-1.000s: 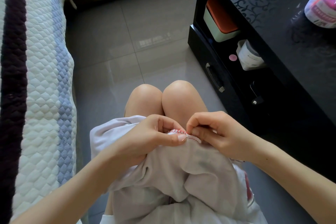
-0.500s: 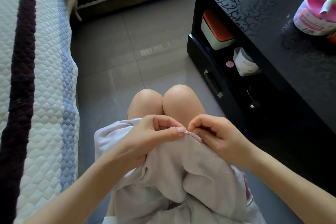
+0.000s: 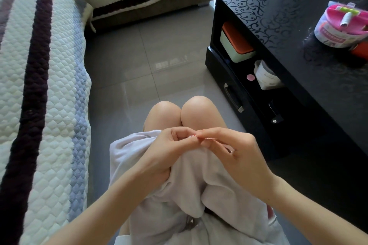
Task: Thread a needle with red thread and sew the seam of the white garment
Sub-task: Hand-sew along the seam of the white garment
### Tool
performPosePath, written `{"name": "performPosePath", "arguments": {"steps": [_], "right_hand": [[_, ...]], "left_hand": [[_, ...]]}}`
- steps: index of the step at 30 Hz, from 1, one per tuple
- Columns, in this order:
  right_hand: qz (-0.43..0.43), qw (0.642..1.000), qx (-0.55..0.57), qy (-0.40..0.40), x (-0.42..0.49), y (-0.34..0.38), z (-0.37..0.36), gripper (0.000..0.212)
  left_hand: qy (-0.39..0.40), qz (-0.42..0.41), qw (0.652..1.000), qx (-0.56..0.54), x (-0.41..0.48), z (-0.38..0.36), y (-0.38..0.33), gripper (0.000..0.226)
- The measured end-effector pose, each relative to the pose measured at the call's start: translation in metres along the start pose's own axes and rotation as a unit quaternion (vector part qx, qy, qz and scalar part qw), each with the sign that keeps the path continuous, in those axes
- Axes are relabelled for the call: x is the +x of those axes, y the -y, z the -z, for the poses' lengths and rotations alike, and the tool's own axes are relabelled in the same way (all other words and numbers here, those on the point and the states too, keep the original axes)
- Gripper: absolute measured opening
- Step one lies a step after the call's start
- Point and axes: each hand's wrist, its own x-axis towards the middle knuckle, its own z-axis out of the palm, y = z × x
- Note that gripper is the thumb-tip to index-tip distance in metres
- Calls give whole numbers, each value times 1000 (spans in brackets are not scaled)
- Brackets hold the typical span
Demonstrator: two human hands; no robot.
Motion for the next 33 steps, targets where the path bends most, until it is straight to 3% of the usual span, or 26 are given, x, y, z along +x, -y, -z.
{"name": "performPosePath", "arguments": {"steps": [5,9,13,16,19,21,23,27,31,33], "right_hand": [[78,982,-135,-106,-1,7,-5,9],[166,923,-316,-143,4,9,-6,8],[246,923,-266,-128,6,19,-8,15],[265,947,-159,-90,12,37,-3,10],[134,991,24,-7,18,45,6,15],[21,988,154,20,19,46,14,14],[-52,970,239,11,18,45,21,15],[-114,946,301,-24,18,43,37,20],[-130,948,289,-42,17,41,48,20],[-131,949,283,-48,17,41,53,19]], "left_hand": [[-29,5,999,-12,-2,-5,-4,15],[-46,10,999,-1,-3,-7,-5,37],[-77,1,997,22,-2,-10,-2,24],[-98,15,992,74,-1,-10,8,19],[-90,33,995,36,-3,-10,10,21],[-83,19,996,0,-3,-10,4,30],[-86,16,996,-15,1,-10,-1,23],[-89,58,993,-52,12,-5,-4,14],[-15,154,983,-99,21,-1,-21,13],[-21,144,985,-90,23,1,-33,13]]}}
